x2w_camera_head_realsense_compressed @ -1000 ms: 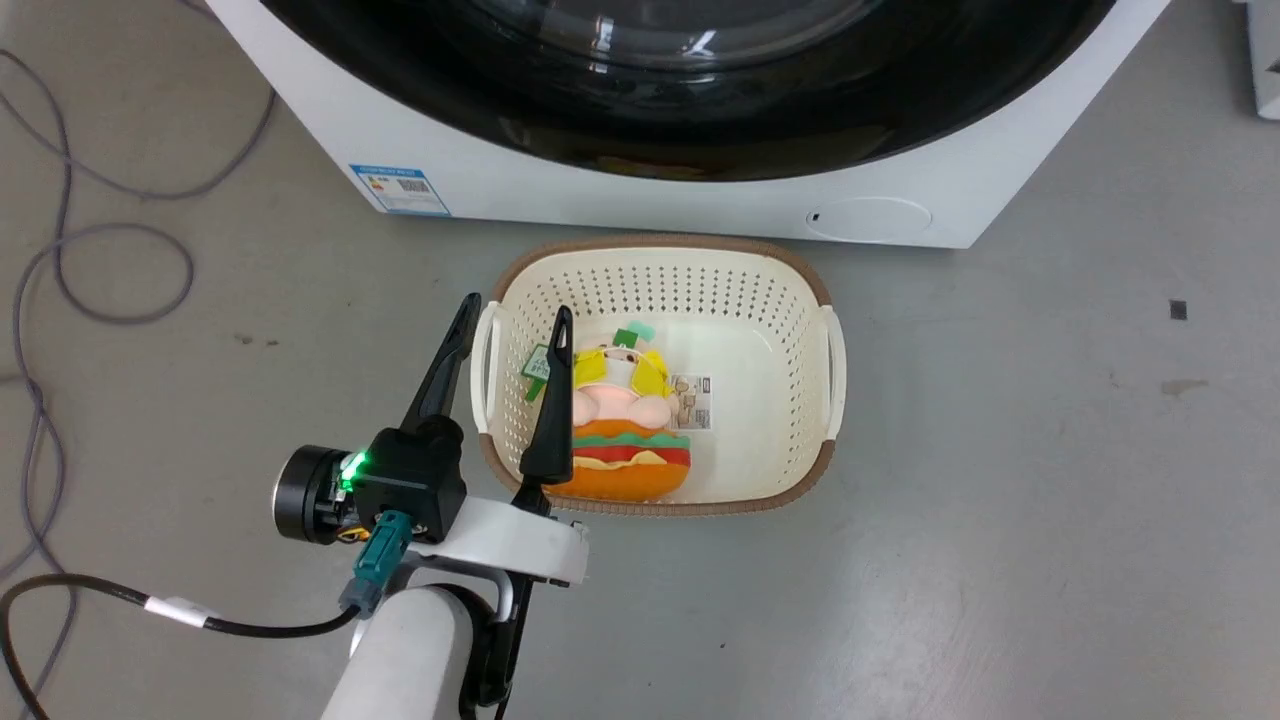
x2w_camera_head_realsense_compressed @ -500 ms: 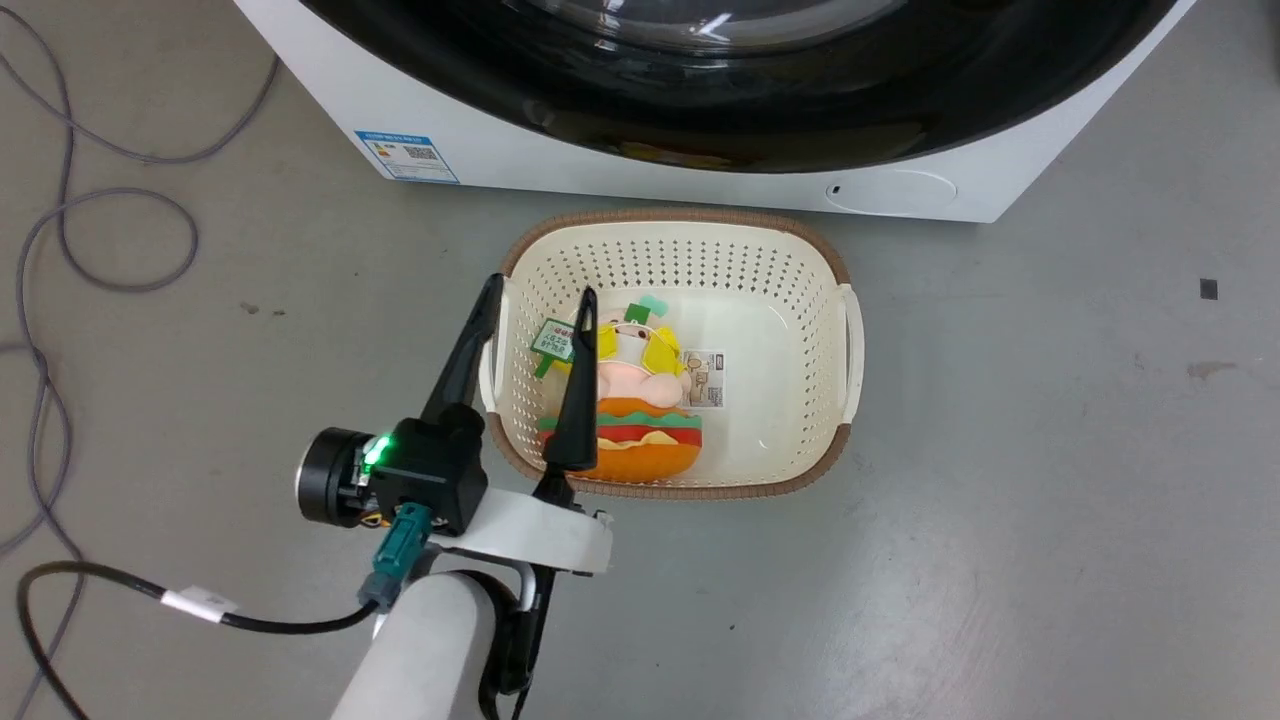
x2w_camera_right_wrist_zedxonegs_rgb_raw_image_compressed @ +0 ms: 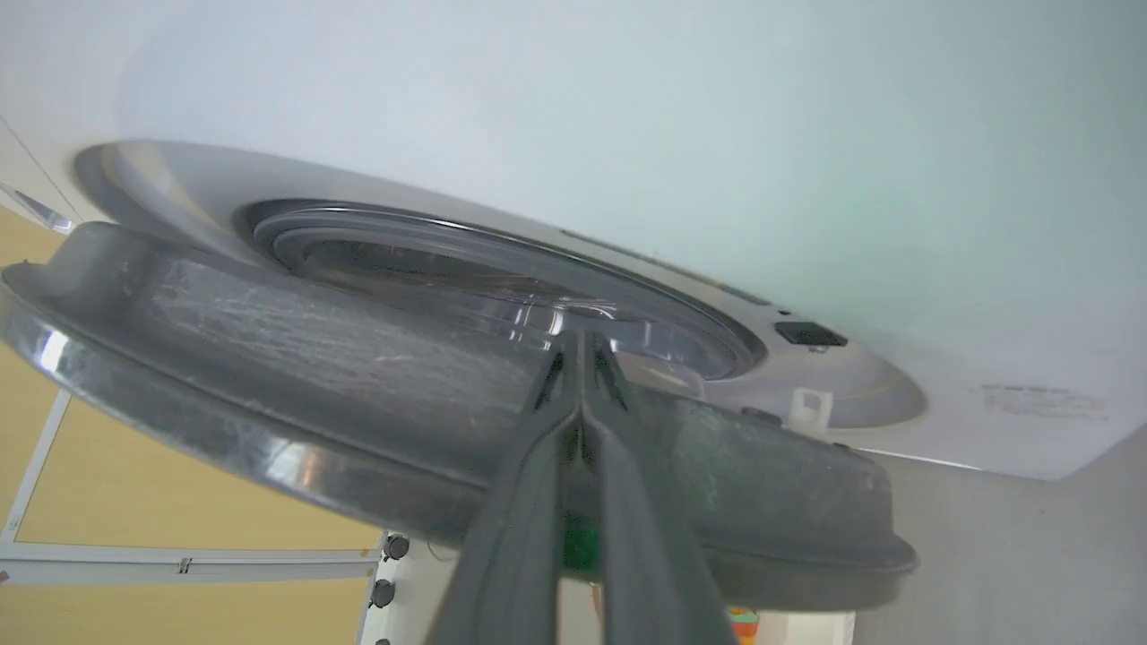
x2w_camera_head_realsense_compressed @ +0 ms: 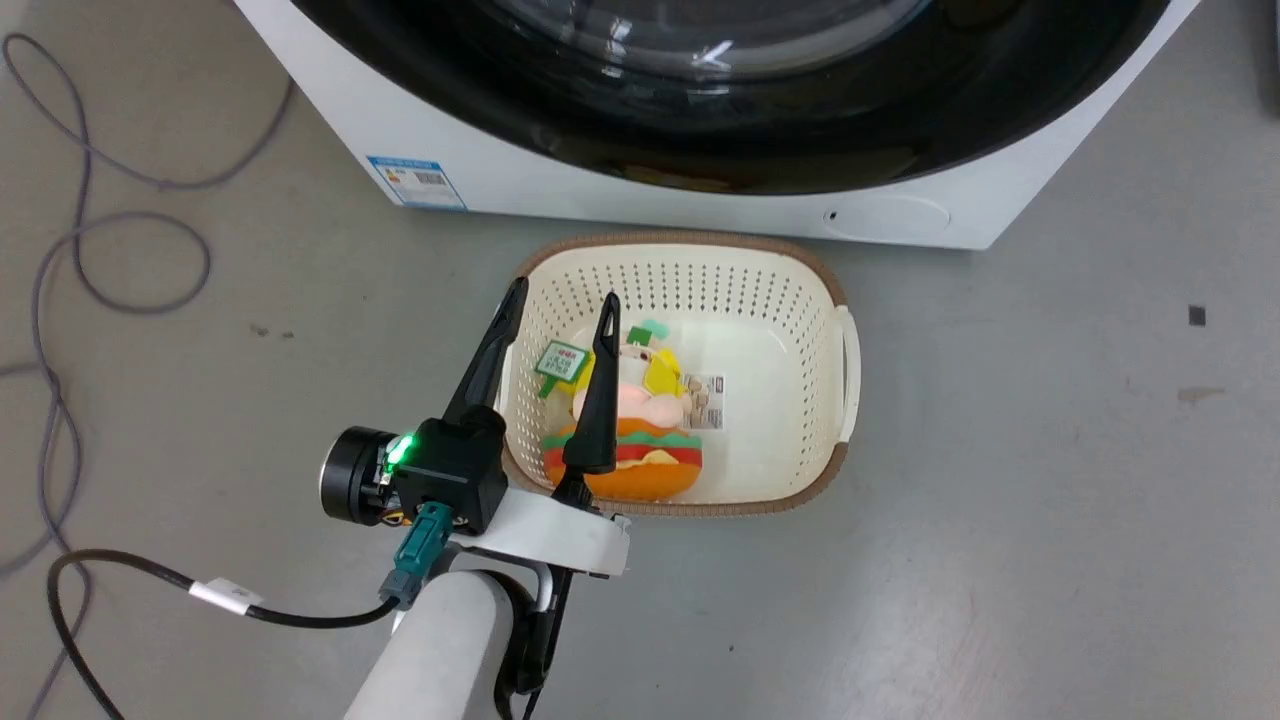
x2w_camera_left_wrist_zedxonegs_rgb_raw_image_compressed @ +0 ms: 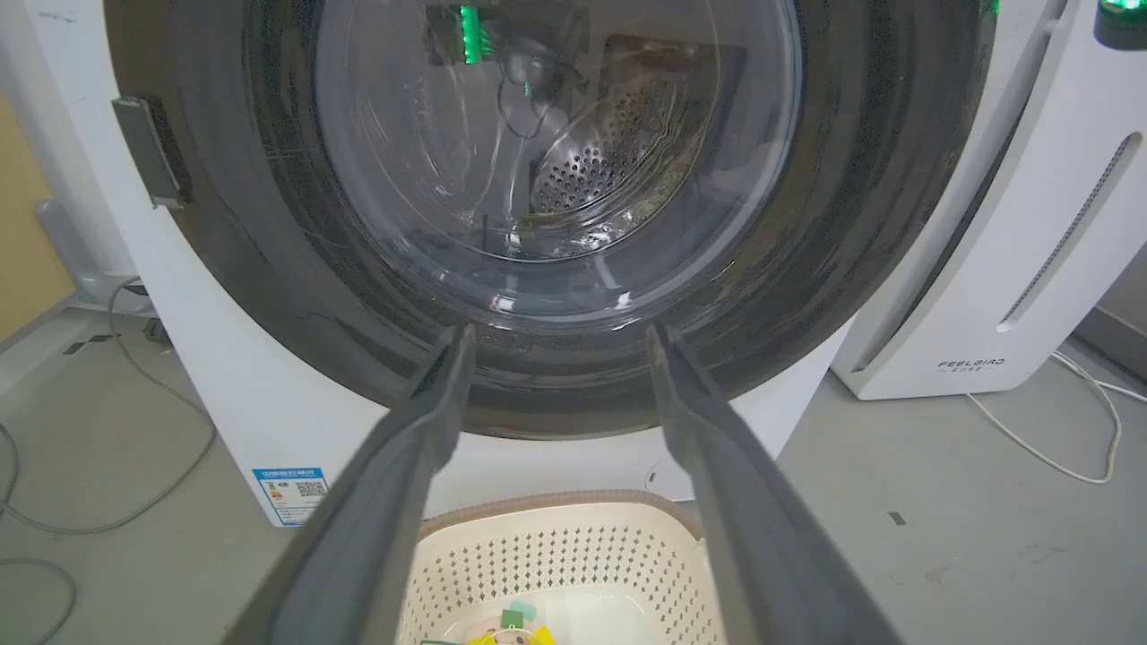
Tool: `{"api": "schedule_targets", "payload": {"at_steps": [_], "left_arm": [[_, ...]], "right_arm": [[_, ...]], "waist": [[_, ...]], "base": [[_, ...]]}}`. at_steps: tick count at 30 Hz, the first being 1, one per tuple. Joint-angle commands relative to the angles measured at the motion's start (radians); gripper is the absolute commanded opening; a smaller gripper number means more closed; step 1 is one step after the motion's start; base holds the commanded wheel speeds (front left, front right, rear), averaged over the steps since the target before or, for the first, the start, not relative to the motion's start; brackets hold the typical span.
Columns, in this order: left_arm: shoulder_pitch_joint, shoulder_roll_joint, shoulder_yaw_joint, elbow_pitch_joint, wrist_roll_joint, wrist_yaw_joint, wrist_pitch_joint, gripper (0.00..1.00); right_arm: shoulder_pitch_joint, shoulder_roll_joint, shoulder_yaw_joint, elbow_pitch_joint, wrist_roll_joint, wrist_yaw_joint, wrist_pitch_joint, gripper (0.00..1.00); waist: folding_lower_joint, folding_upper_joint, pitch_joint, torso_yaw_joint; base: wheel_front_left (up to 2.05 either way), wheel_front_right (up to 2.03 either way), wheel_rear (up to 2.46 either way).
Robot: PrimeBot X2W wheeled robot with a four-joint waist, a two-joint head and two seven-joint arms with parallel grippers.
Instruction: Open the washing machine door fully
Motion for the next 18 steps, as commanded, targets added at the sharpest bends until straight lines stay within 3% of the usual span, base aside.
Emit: {"api": "schedule_targets", "payload": {"at_steps": [1,18], "left_arm": [[-0.004,0.004,-0.003,0.008,-0.002,-0.002,-0.006,1.00],[0.049,0.004,-0.008,0.038,-0.007,-0.014,-0.006,1.00]], "right_arm": [[0.033,-0.010,0.001,-0.008,0.014,0.001,0.009,0.00],[0.284,0.012,-0.010,-0.151,0.096,0.001,0.098,0.00]], "waist": [[0.0000,0.0000,-0.028,-0.001],[0.0000,0.0000,-0.118,-0.008]], "base": [[0.00,0.00,0.00],[0.00,0.00,0.00]]}}
